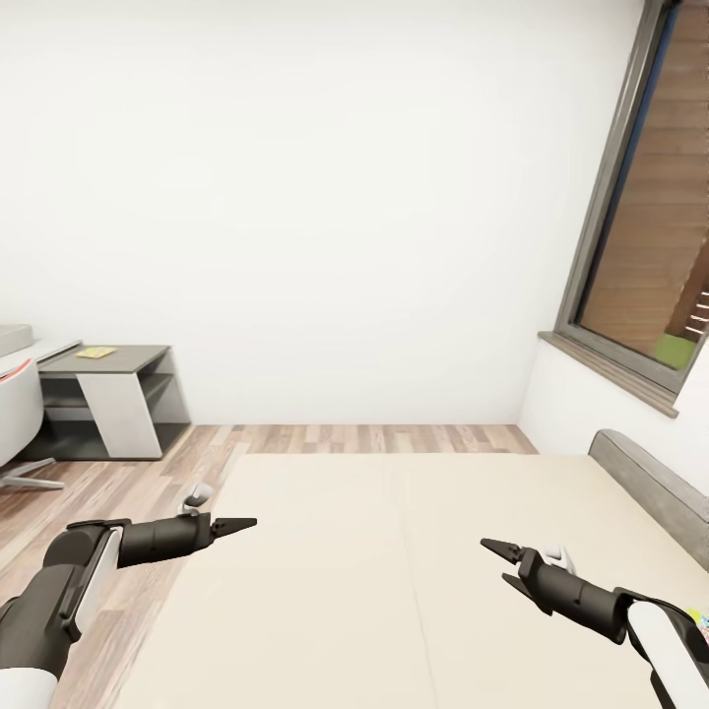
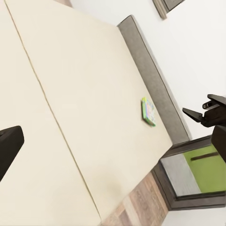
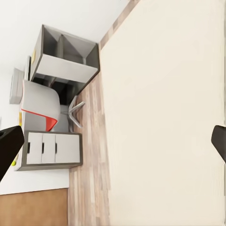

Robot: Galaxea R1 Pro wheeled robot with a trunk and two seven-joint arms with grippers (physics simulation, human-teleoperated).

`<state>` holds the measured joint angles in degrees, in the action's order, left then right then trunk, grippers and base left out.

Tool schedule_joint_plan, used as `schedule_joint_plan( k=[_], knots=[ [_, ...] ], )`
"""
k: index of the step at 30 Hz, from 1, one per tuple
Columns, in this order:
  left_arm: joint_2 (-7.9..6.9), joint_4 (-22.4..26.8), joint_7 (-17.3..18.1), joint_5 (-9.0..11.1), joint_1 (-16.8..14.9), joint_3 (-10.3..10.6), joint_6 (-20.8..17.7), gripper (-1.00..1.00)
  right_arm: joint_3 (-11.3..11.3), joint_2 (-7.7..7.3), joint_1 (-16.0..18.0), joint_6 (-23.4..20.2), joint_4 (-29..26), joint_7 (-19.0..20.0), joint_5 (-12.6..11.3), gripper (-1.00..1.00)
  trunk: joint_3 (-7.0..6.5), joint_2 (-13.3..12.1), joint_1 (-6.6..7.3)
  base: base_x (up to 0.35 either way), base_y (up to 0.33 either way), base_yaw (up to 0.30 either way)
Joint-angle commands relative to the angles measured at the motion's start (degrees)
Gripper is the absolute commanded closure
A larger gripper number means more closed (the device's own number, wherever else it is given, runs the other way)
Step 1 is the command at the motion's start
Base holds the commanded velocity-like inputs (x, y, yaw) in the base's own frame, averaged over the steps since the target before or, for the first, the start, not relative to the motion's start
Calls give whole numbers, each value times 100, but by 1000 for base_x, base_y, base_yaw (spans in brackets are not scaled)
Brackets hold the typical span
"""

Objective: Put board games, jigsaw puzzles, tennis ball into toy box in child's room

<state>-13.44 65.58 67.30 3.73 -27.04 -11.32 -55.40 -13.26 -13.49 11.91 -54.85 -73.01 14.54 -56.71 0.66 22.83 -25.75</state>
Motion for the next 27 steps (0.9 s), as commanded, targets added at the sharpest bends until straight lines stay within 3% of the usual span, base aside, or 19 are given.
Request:
schedule_joint_plan(
  k=[1,11,27],
  knots=[
    [-1,-1,3,22,-3,-3,-49,-100,-10,2,4,-24,1,57,55,-100,7,9,-3,0,-158,0],
    [-1,-2,3,22,-3,-9,-49,-100,-11,-3,4,-26,-25,57,55,-100,7,9,-3,0,-147,0],
    [-5,-2,7,22,-3,-10,-49,-100,-18,-3,4,-18,-35,66,55,-100,7,9,-3,0,-41,0]
  ],
)
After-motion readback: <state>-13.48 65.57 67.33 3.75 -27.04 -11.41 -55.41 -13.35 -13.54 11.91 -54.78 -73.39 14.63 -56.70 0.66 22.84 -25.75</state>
